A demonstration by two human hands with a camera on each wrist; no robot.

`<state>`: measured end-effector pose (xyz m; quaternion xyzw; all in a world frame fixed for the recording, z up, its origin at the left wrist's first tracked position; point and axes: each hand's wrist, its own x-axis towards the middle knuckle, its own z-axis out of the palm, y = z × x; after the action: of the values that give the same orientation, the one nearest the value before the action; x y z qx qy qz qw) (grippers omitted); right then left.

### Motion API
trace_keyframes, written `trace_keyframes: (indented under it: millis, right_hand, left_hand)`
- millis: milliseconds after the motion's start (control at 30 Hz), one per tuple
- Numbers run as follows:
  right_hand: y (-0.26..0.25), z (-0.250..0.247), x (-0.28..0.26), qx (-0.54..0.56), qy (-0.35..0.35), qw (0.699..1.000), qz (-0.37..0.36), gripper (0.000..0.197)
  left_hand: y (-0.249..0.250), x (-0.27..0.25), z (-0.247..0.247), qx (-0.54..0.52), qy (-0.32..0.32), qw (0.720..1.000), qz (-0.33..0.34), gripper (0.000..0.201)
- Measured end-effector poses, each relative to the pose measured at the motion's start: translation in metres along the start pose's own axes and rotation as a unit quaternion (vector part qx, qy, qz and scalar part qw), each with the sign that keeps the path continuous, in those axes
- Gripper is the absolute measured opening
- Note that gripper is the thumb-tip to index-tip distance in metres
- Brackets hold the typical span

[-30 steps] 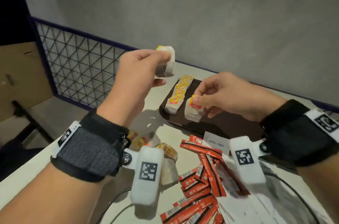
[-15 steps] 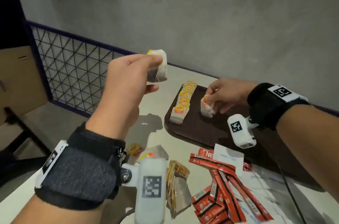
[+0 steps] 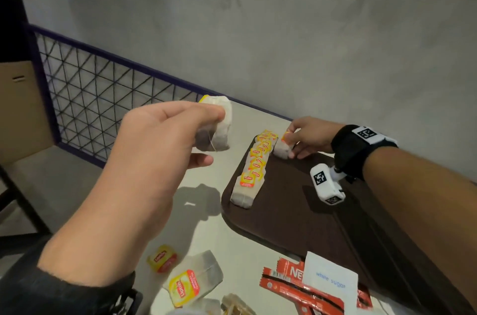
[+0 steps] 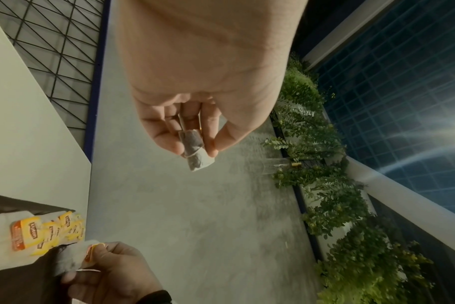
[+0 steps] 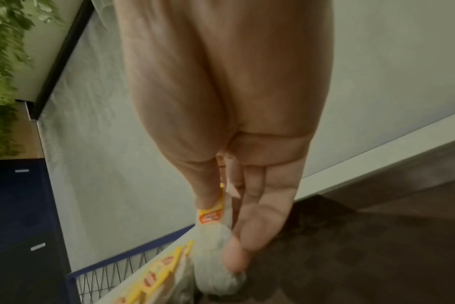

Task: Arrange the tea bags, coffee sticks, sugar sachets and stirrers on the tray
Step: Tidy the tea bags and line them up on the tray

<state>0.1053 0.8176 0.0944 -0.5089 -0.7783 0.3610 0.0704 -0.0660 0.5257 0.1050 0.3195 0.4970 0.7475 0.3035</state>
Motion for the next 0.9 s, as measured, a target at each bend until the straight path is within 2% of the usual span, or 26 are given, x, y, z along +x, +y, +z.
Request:
trace_keyframes:
  millis: [233,367,533,700,900]
  right_hand:
    - [0.021,-0.001,0.014,0.03,0.046,0.998,0.012,0.005]
    - [0.02,-0.003,0.014,0.059,0.037,0.998,0.014,0.017]
    - [0.017,0.001,0.014,0.073,0.056,0.996,0.023,0.046]
    - [0.019,0.004,0.021,0.068,0.098,0.992,0.03,0.048]
    - [0.018,0.006,0.022,0.073,0.109,0.99,0.043,0.052]
  left_hand:
    - [-0.005,-0.004,0.008,0.02,-0.013,1.0,0.007,0.009]
    - [-0.002,-0.005,0.008,0.018,-0.003,1.0,0.009,0.009]
    - [0.0,-0.004,0.005,0.007,0.004,1.0,0.013,0.009]
    - [-0.002,-0.004,0.007,0.013,0.0,1.0,0.009,0.011]
    - [-0.005,-0.004,0.007,0.017,-0.009,1.0,0.006,0.008]
